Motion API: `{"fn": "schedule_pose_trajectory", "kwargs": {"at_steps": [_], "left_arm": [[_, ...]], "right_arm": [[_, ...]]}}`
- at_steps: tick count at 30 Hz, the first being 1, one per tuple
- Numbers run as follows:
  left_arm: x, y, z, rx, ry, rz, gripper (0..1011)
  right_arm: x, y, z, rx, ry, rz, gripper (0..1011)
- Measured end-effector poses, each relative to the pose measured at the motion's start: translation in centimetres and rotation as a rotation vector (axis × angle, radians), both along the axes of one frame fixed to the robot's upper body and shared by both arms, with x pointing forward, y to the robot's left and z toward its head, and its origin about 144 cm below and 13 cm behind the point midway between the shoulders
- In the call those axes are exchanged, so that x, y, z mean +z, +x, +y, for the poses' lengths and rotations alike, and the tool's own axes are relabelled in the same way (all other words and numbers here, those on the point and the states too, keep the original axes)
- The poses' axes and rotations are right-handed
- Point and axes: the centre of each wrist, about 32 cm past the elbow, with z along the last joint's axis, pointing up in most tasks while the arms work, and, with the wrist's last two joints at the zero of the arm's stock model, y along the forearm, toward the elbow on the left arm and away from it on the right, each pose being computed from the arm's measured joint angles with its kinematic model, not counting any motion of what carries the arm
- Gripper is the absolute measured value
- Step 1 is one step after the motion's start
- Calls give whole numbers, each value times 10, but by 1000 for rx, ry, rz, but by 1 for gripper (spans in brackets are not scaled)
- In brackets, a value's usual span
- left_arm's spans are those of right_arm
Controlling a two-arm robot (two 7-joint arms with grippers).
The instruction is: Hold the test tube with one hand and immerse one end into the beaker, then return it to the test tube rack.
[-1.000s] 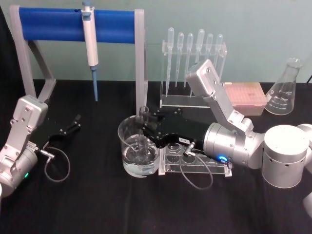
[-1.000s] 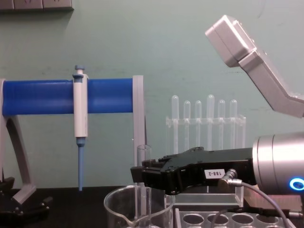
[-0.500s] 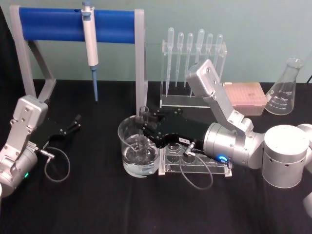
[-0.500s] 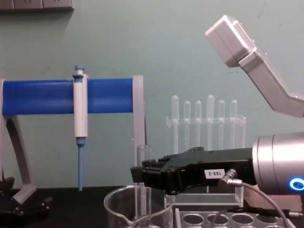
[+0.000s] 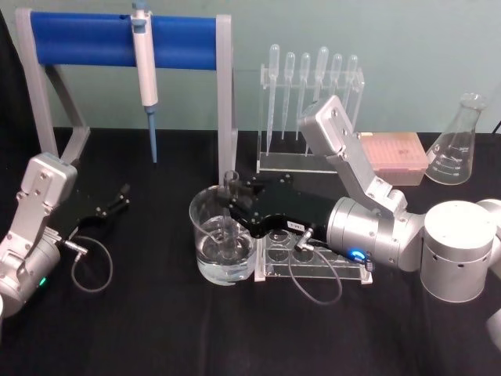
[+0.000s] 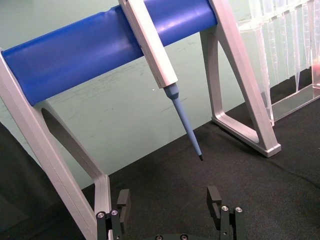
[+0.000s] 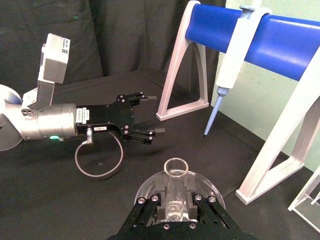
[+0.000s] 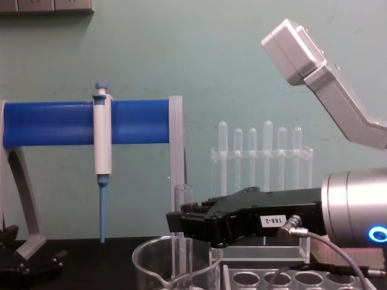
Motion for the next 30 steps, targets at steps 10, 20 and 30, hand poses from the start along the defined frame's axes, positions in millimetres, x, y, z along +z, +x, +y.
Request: {"fn": "schedule_pose_trajectory", "kwargs": {"at_steps": [10, 20, 30], "left_arm": [[0, 0, 0, 0, 0, 0, 1000], [0, 0, 0, 0, 0, 0, 1000], [0, 0, 0, 0, 0, 0, 1000]], "right_arm": [[0, 0, 0, 0, 0, 0, 224], [0, 0, 0, 0, 0, 0, 224], [0, 0, 0, 0, 0, 0, 224]]}}
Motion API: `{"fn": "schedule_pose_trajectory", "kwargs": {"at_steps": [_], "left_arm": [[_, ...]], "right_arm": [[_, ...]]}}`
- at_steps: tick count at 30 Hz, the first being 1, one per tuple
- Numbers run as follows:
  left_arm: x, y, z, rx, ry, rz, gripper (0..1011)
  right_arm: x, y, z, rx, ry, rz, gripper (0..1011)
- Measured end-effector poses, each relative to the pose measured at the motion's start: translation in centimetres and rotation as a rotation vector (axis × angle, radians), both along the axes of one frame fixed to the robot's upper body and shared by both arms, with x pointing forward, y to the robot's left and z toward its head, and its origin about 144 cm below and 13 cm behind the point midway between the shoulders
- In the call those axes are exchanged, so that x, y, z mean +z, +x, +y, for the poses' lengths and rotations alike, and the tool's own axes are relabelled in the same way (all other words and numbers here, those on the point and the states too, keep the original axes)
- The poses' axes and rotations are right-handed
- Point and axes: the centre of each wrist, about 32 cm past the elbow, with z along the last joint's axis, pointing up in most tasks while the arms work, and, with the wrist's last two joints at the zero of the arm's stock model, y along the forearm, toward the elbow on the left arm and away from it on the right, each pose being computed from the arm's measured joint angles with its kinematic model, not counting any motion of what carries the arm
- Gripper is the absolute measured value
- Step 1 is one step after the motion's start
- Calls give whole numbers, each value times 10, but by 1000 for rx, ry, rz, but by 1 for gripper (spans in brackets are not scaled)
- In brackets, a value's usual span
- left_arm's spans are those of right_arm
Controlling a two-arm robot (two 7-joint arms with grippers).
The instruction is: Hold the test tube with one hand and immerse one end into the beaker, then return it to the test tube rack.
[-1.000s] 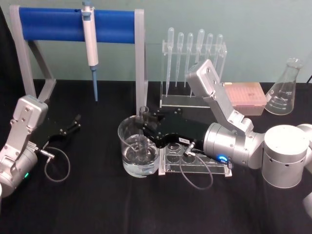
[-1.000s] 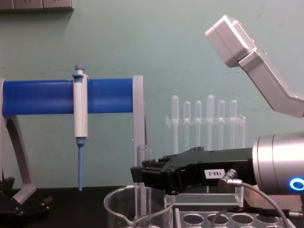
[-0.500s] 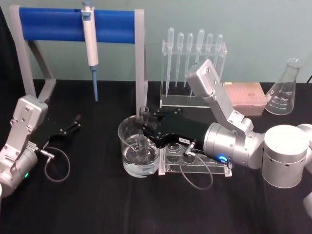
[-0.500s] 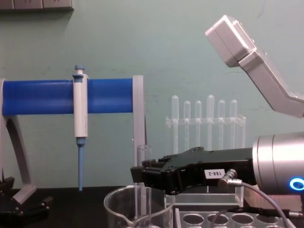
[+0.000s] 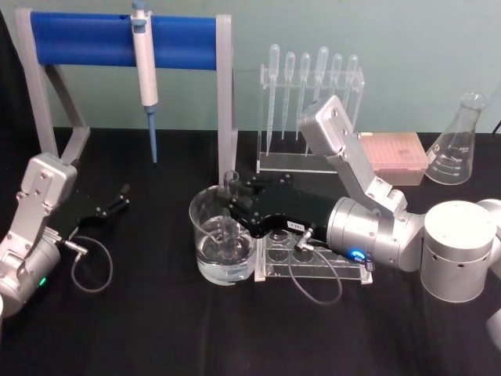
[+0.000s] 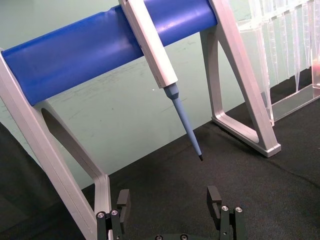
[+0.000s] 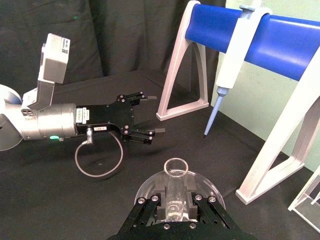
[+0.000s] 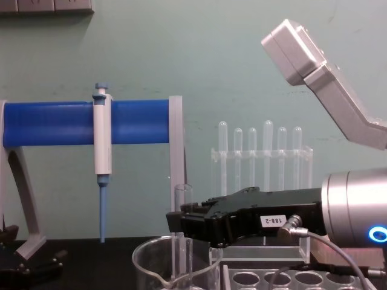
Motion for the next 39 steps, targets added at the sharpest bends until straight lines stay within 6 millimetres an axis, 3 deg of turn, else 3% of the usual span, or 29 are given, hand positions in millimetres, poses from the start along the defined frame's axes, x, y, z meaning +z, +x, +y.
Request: {"fn": "schedule_pose_trajectory", "kwargs": {"at_steps": [39], "left_arm": [[0, 0, 0, 0, 0, 0, 1000]], "right_arm": [[0, 0, 0, 0, 0, 0, 224]]}}
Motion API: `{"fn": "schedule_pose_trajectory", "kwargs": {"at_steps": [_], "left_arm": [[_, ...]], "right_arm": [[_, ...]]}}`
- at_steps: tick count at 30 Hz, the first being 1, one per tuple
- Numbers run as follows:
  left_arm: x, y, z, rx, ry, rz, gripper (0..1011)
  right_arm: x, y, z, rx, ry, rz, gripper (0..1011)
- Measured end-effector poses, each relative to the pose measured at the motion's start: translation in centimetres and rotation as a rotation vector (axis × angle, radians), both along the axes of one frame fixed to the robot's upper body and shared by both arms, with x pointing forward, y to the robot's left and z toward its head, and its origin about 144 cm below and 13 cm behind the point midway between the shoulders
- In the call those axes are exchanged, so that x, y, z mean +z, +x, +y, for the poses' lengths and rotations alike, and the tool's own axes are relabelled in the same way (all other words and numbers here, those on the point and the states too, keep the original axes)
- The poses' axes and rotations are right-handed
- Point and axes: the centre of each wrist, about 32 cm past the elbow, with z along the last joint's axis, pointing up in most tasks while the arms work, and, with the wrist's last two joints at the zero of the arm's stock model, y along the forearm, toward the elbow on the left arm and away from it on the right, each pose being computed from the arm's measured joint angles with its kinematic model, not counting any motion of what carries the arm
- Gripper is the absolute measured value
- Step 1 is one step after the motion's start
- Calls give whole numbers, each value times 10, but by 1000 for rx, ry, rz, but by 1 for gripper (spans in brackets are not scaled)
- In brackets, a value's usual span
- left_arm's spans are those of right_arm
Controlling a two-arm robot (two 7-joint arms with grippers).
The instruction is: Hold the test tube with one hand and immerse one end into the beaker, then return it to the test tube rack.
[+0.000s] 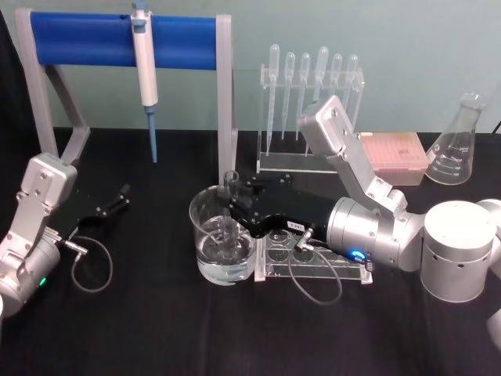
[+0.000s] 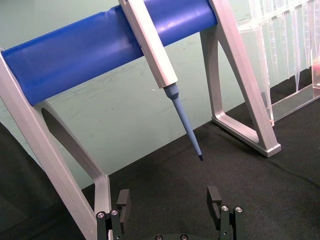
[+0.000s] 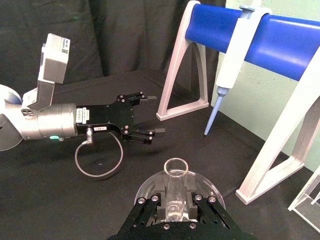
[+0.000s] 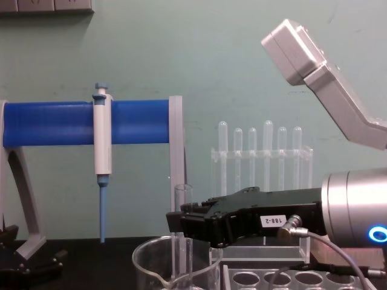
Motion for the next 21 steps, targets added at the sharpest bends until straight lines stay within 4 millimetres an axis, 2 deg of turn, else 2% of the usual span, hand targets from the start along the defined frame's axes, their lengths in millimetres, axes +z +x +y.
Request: {"fn": "schedule_pose_trajectory", "kwargs": {"at_steps": [21], "left_arm": [[0, 0, 0, 0, 0, 0, 1000]], "right_arm": [[0, 0, 0, 0, 0, 0, 224]]}}
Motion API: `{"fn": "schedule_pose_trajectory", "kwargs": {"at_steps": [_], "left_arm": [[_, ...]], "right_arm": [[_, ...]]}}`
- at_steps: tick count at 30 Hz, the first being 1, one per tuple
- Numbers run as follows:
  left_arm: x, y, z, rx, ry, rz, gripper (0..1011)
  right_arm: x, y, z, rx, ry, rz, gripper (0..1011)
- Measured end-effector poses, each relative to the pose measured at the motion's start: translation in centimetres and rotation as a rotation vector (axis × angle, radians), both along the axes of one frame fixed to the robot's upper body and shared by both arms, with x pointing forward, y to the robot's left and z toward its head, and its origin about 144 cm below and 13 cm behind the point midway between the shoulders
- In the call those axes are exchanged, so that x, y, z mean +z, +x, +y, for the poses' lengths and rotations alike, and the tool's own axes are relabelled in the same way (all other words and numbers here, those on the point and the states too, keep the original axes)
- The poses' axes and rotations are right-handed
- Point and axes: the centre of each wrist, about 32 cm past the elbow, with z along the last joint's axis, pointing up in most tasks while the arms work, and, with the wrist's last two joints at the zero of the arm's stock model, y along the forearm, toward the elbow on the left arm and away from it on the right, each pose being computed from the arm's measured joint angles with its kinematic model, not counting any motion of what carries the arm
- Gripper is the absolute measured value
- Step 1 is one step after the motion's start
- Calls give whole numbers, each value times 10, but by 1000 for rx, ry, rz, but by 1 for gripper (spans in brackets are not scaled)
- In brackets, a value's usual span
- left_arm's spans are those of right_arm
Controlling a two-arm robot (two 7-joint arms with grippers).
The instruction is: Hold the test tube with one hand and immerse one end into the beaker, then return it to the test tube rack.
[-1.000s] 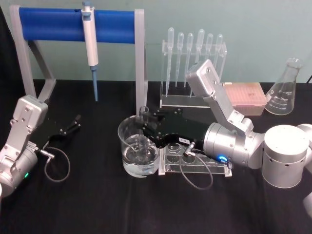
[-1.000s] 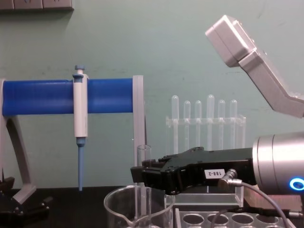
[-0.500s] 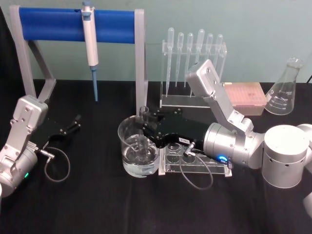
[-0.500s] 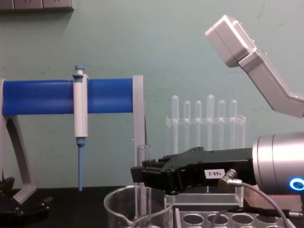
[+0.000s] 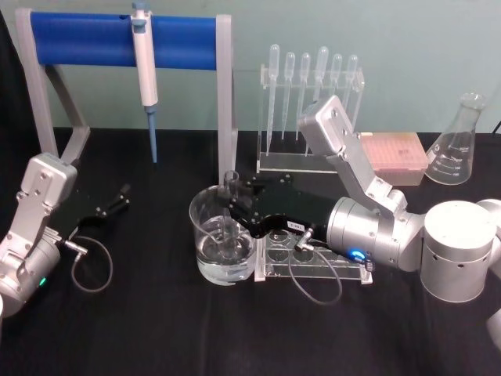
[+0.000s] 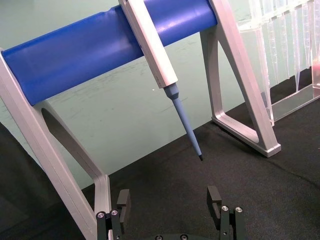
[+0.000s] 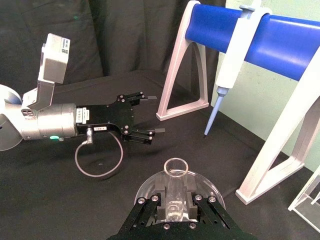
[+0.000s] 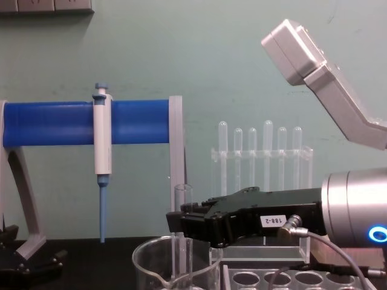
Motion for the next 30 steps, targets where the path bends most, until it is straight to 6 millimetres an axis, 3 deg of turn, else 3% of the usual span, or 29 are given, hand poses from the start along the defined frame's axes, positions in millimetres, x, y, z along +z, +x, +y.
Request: {"fn": "schedule_pose_trajectory", "kwargs": {"at_steps": [30], "left_arm": [[0, 0, 0, 0, 0, 0, 1000]], "right_arm": [[0, 0, 0, 0, 0, 0, 224]]}}
